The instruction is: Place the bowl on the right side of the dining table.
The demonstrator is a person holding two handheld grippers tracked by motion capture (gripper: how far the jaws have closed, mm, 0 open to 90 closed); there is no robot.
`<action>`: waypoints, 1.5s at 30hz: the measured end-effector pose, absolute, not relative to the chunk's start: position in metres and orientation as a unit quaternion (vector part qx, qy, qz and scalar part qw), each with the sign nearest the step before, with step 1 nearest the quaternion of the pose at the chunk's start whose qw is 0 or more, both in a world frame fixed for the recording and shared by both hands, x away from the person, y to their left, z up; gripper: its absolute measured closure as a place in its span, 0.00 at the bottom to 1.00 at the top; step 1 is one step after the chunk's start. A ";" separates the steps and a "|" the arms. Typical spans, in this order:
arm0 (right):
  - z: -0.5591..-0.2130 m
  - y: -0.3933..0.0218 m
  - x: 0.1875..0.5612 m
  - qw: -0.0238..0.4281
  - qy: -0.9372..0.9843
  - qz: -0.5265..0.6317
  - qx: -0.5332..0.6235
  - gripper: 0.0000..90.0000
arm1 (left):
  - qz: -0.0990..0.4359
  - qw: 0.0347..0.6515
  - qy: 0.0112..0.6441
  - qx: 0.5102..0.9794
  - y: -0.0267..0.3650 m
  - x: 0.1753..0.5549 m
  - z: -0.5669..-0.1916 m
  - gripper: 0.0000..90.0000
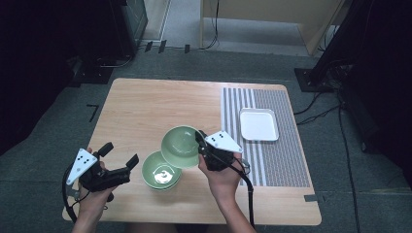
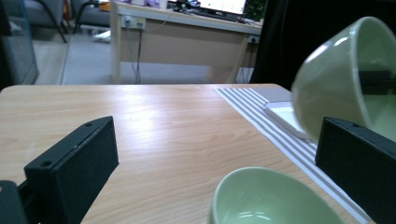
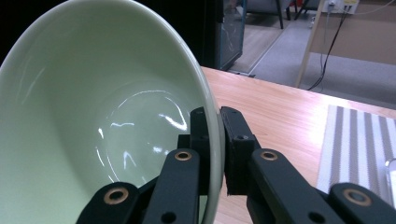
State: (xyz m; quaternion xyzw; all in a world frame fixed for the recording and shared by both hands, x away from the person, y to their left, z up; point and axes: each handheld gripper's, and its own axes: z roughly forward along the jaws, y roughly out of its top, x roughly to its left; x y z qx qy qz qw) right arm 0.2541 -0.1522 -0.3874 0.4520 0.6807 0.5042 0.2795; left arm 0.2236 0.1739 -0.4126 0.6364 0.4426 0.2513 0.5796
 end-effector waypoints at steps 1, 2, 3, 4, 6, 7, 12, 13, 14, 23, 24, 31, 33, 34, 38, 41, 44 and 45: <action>-0.388 -0.155 0.254 0.280 0.680 0.504 0.453 0.95 | 0.253 0.576 0.447 0.636 0.176 0.224 -0.414 0.00; -0.388 -0.158 0.255 0.281 0.680 0.503 0.454 0.95 | 0.253 0.573 0.451 0.636 0.179 0.224 -0.415 0.00; -0.389 -0.160 0.255 0.282 0.679 0.502 0.455 0.95 | 0.252 0.571 0.454 0.636 0.181 0.224 -0.417 0.00; -0.390 -0.163 0.256 0.281 0.679 0.501 0.457 0.95 | 0.254 0.565 0.458 0.637 0.183 0.224 -0.418 0.00; -0.392 -0.169 0.257 0.281 0.679 0.500 0.459 0.95 | 0.256 0.557 0.470 0.635 0.189 0.224 -0.423 0.00; -0.393 -0.173 0.257 0.281 0.677 0.499 0.463 0.95 | 0.257 0.555 0.473 0.634 0.191 0.224 -0.424 0.00; -0.396 -0.186 0.259 0.281 0.672 0.498 0.471 0.95 | 0.264 0.538 0.493 0.630 0.205 0.224 -0.431 0.00; -0.397 -0.189 0.260 0.281 0.671 0.497 0.472 0.94 | 0.265 0.534 0.499 0.629 0.207 0.224 -0.433 0.00; -0.397 -0.192 0.261 0.283 0.671 0.497 0.472 0.95 | 0.267 0.528 0.506 0.627 0.211 0.225 -0.436 0.00; -0.402 -0.216 0.266 0.282 0.664 0.493 0.486 0.95 | 0.276 0.465 0.540 0.645 0.226 0.229 -0.460 0.00; -0.403 -0.219 0.266 0.281 0.663 0.494 0.488 0.95 | 0.267 0.457 0.543 0.652 0.229 0.230 -0.464 0.00; -0.409 -0.239 0.270 0.276 0.646 0.497 0.510 0.94 | 0.264 0.406 0.556 0.676 0.235 0.237 -0.487 0.00; -0.410 -0.243 0.271 0.277 0.645 0.494 0.513 0.94 | 0.265 0.393 0.558 0.681 0.236 0.240 -0.493 0.00; -0.409 -0.245 0.271 0.278 0.644 0.493 0.514 0.94 | 0.264 0.386 0.559 0.685 0.236 0.241 -0.496 0.00; -0.408 -0.251 0.271 0.281 0.640 0.492 0.518 0.94 | 0.273 0.357 0.558 0.698 0.238 0.244 -0.507 0.00; -0.407 -0.256 0.271 0.283 0.635 0.492 0.524 0.94 | 0.273 0.343 0.560 0.703 0.240 0.245 -0.511 0.00; -0.406 -0.260 0.272 0.286 0.631 0.491 0.528 0.94 | 0.274 0.340 0.559 0.705 0.240 0.246 -0.513 0.00; -0.406 -0.262 0.273 0.288 0.630 0.490 0.529 0.94 | 0.275 0.335 0.558 0.708 0.240 0.247 -0.515 0.00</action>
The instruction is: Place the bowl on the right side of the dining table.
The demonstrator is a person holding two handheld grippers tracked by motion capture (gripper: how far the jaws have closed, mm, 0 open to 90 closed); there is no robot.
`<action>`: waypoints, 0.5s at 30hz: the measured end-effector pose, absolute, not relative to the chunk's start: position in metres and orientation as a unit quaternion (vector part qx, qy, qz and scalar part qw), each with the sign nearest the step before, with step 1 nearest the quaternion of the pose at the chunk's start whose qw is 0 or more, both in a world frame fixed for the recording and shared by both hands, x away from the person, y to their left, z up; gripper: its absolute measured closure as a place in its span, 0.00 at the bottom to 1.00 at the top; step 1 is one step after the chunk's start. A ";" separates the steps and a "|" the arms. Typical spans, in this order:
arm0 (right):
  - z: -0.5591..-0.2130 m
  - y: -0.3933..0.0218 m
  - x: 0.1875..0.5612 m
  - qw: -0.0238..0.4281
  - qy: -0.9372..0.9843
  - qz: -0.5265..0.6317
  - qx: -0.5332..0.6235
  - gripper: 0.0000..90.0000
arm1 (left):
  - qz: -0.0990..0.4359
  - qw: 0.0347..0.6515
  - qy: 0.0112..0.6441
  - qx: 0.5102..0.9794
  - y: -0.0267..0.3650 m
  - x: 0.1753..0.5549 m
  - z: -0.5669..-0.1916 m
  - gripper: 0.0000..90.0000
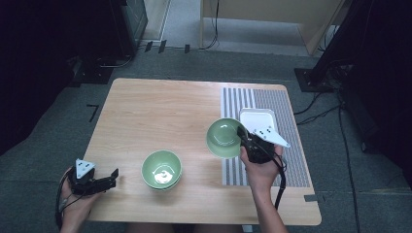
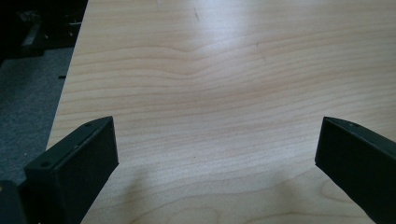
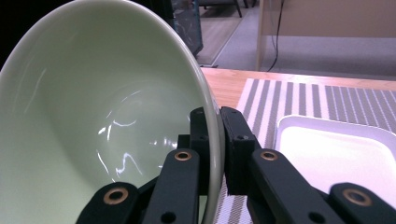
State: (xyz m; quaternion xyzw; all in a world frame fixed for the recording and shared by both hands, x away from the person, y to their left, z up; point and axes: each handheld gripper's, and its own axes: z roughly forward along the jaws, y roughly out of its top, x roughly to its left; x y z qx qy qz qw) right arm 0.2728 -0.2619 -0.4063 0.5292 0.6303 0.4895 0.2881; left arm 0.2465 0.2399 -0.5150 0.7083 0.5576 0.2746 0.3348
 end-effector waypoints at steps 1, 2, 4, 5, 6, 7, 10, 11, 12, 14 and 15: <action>-0.406 -0.263 0.273 0.289 0.630 0.489 0.530 0.94 | 0.274 0.320 0.557 0.716 0.238 0.247 -0.516 0.00; -0.407 -0.265 0.274 0.288 0.628 0.488 0.534 0.94 | 0.272 0.313 0.556 0.720 0.237 0.248 -0.517 0.00; -0.407 -0.267 0.275 0.291 0.626 0.486 0.537 0.94 | 0.269 0.299 0.556 0.727 0.234 0.249 -0.518 0.00; -0.407 -0.269 0.276 0.293 0.624 0.485 0.538 0.94 | 0.266 0.290 0.560 0.729 0.233 0.250 -0.518 0.00; -0.407 -0.272 0.276 0.294 0.622 0.483 0.542 0.94 | 0.264 0.290 0.562 0.728 0.233 0.250 -0.518 0.00; -0.407 -0.274 0.277 0.295 0.619 0.483 0.544 0.94 | 0.261 0.291 0.566 0.726 0.234 0.251 -0.519 0.00; -0.407 -0.281 0.279 0.297 0.612 0.479 0.555 0.94 | 0.253 0.293 0.574 0.722 0.234 0.252 -0.519 0.00; -0.407 -0.283 0.280 0.298 0.611 0.477 0.557 0.94 | 0.247 0.295 0.578 0.720 0.233 0.253 -0.519 0.00; -0.406 -0.286 0.280 0.300 0.609 0.474 0.560 0.94 | 0.241 0.297 0.581 0.718 0.233 0.254 -0.519 0.00; -0.406 -0.290 0.282 0.303 0.607 0.471 0.564 0.94 | 0.242 0.296 0.581 0.719 0.233 0.254 -0.519 0.00; -0.406 -0.292 0.283 0.305 0.606 0.468 0.566 0.94 | 0.242 0.297 0.581 0.718 0.232 0.255 -0.519 0.00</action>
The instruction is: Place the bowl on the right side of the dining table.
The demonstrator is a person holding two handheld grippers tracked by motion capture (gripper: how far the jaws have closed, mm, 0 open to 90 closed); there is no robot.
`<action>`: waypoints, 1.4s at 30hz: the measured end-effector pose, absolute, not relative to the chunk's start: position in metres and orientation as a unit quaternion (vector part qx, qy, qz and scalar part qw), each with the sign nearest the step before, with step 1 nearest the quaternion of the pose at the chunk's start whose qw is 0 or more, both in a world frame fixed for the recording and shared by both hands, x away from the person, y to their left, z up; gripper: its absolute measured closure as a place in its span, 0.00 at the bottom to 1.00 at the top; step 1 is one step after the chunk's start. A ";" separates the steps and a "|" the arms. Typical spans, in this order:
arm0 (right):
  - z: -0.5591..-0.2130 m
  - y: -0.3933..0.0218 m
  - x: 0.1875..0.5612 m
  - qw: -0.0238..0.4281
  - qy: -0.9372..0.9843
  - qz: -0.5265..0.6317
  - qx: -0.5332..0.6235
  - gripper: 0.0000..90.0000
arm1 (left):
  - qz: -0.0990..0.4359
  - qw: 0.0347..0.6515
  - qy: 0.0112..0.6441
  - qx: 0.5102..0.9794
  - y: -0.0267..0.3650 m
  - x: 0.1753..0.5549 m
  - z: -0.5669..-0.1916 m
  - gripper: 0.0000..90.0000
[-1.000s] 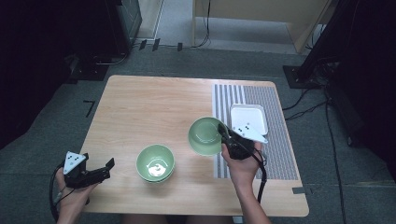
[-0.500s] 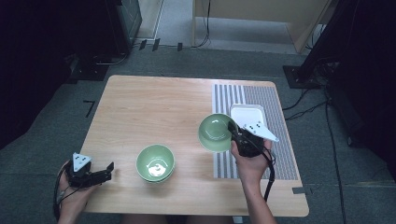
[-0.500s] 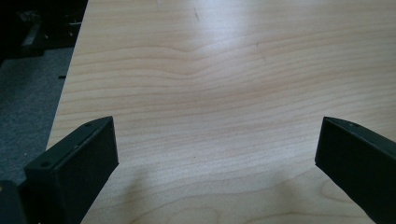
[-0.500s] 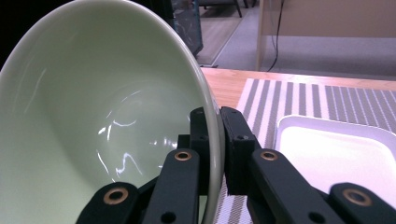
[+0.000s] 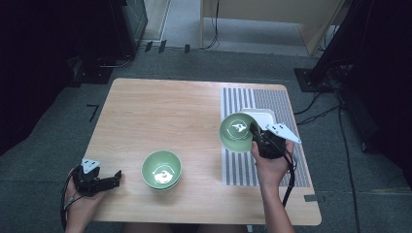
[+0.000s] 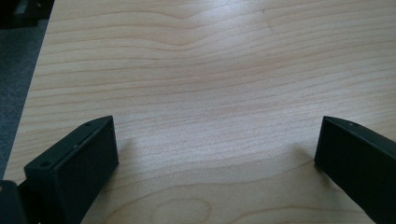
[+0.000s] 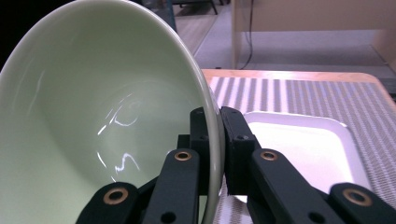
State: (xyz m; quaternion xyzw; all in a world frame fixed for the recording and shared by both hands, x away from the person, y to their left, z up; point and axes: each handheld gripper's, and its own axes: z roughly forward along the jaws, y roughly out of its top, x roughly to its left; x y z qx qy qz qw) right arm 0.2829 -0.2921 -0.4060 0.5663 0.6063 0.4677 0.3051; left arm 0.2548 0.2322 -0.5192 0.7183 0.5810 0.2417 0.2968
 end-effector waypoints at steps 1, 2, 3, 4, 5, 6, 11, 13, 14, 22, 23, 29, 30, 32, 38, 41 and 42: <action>-0.406 -0.296 0.285 0.308 0.604 0.464 0.570 0.94 | 0.241 0.297 0.581 0.718 0.232 0.255 -0.519 0.00; -0.406 -0.298 0.286 0.309 0.602 0.462 0.573 0.94 | 0.241 0.297 0.581 0.719 0.232 0.255 -0.519 0.00; -0.406 -0.299 0.287 0.311 0.602 0.460 0.574 0.94 | 0.241 0.297 0.581 0.719 0.232 0.255 -0.519 0.00; -0.406 -0.301 0.288 0.312 0.600 0.457 0.578 0.94 | 0.242 0.296 0.582 0.718 0.232 0.255 -0.519 0.00; -0.406 -0.304 0.289 0.314 0.599 0.455 0.579 0.94 | 0.242 0.296 0.582 0.717 0.232 0.255 -0.519 0.00; -0.406 -0.306 0.291 0.314 0.598 0.453 0.581 0.94 | 0.243 0.296 0.583 0.717 0.232 0.256 -0.519 0.00; -0.409 -0.316 0.300 0.320 0.590 0.443 0.594 0.94 | 0.243 0.295 0.584 0.717 0.232 0.256 -0.519 0.00; -0.411 -0.320 0.304 0.321 0.587 0.439 0.600 0.94 | 0.243 0.295 0.584 0.717 0.232 0.256 -0.519 0.00; -0.412 -0.321 0.306 0.321 0.586 0.437 0.602 0.94 | 0.243 0.295 0.583 0.717 0.232 0.256 -0.519 0.00; -0.421 -0.333 0.322 0.317 0.578 0.422 0.622 0.94 | 0.243 0.295 0.584 0.716 0.232 0.256 -0.519 0.00; -0.423 -0.336 0.325 0.316 0.577 0.418 0.626 0.94 | 0.243 0.295 0.583 0.716 0.232 0.256 -0.519 0.00; -0.433 -0.344 0.338 0.309 0.573 0.401 0.645 0.94 | 0.243 0.295 0.584 0.716 0.232 0.256 -0.519 0.00; -0.435 -0.345 0.340 0.307 0.572 0.399 0.647 0.94 | 0.243 0.295 0.583 0.716 0.232 0.256 -0.519 0.00; -0.438 -0.347 0.344 0.305 0.570 0.394 0.653 0.94 | 0.243 0.295 0.584 0.716 0.232 0.256 -0.519 0.00; -0.446 -0.353 0.355 0.301 0.569 0.377 0.666 0.94 | 0.243 0.295 0.584 0.716 0.232 0.256 -0.519 0.00; -0.450 -0.357 0.361 0.296 0.566 0.370 0.675 0.94 | 0.243 0.295 0.584 0.716 0.232 0.256 -0.519 0.00; -0.452 -0.358 0.363 0.294 0.564 0.368 0.678 0.94 | 0.243 0.295 0.584 0.716 0.232 0.256 -0.519 0.00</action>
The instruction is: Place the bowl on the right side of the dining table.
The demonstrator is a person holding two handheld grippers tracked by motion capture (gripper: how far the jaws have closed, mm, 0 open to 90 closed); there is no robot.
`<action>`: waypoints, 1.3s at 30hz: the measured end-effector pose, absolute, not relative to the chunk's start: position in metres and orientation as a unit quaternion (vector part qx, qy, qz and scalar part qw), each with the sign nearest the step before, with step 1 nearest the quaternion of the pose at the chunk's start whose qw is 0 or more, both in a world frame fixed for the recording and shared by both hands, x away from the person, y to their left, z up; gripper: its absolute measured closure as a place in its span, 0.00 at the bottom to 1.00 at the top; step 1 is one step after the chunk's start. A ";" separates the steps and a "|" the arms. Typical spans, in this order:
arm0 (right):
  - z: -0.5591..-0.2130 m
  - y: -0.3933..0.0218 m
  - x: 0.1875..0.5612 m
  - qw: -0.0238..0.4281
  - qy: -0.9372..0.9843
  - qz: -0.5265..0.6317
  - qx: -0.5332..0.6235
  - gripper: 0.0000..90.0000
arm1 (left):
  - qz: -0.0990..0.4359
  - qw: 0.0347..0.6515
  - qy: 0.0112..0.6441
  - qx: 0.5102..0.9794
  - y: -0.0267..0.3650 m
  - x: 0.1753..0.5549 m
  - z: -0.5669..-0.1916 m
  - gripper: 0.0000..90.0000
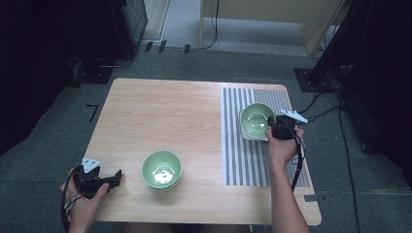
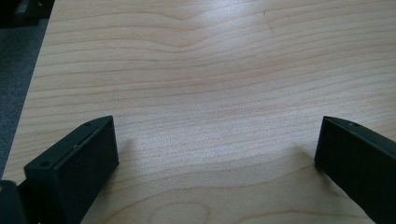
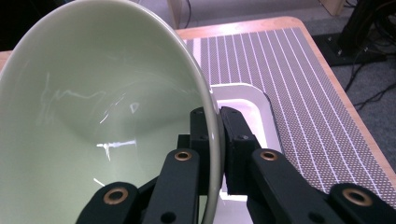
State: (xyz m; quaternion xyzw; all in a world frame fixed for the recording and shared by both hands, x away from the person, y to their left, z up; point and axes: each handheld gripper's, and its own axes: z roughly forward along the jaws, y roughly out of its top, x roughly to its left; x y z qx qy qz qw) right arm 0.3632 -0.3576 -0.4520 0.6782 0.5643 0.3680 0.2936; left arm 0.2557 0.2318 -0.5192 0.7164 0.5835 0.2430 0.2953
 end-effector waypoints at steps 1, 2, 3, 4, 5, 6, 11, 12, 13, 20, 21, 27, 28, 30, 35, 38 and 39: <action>-0.453 -0.358 0.364 0.292 0.564 0.366 0.680 0.94 | 0.243 0.295 0.583 0.716 0.232 0.256 -0.519 0.00; -0.455 -0.360 0.367 0.290 0.562 0.364 0.684 0.94 | 0.243 0.295 0.583 0.716 0.232 0.256 -0.519 0.00; -0.457 -0.361 0.368 0.288 0.561 0.361 0.687 0.94 | 0.243 0.295 0.584 0.716 0.232 0.256 -0.519 0.00; -0.459 -0.362 0.370 0.285 0.560 0.359 0.690 0.94 | 0.243 0.295 0.584 0.716 0.232 0.256 -0.519 0.00; -0.461 -0.364 0.371 0.283 0.559 0.358 0.692 0.94 | 0.243 0.295 0.584 0.716 0.232 0.256 -0.519 0.00; -0.462 -0.365 0.372 0.282 0.558 0.356 0.694 0.94 | 0.243 0.295 0.584 0.716 0.232 0.256 -0.519 0.00; -0.470 -0.369 0.378 0.269 0.553 0.347 0.708 0.94 | 0.243 0.295 0.584 0.716 0.232 0.256 -0.519 0.00; -0.471 -0.369 0.379 0.269 0.552 0.346 0.709 0.94 | 0.243 0.295 0.584 0.716 0.232 0.256 -0.519 0.00; -0.472 -0.370 0.380 0.265 0.552 0.344 0.712 0.94 | 0.243 0.295 0.584 0.716 0.232 0.256 -0.519 0.00; -0.480 -0.373 0.386 0.249 0.548 0.331 0.727 0.94 | 0.243 0.295 0.584 0.716 0.232 0.256 -0.519 0.00; -0.481 -0.374 0.386 0.247 0.547 0.329 0.729 0.94 | 0.243 0.295 0.583 0.716 0.232 0.256 -0.519 0.00; -0.483 -0.376 0.390 0.225 0.537 0.330 0.743 0.94 | 0.243 0.295 0.584 0.716 0.232 0.256 -0.519 0.00; -0.483 -0.376 0.390 0.225 0.537 0.330 0.743 0.94 | 0.243 0.295 0.584 0.716 0.232 0.256 -0.519 0.00; -0.484 -0.378 0.392 0.214 0.530 0.332 0.751 0.94 | 0.243 0.295 0.584 0.716 0.232 0.256 -0.519 0.00; -0.484 -0.382 0.396 0.195 0.514 0.340 0.763 0.91 | 0.243 0.295 0.584 0.716 0.232 0.256 -0.519 0.00; -0.484 -0.383 0.397 0.189 0.509 0.344 0.767 0.90 | 0.243 0.295 0.584 0.716 0.232 0.256 -0.519 0.00; -0.485 -0.384 0.397 0.188 0.507 0.345 0.768 0.89 | 0.243 0.295 0.584 0.716 0.232 0.256 -0.519 0.00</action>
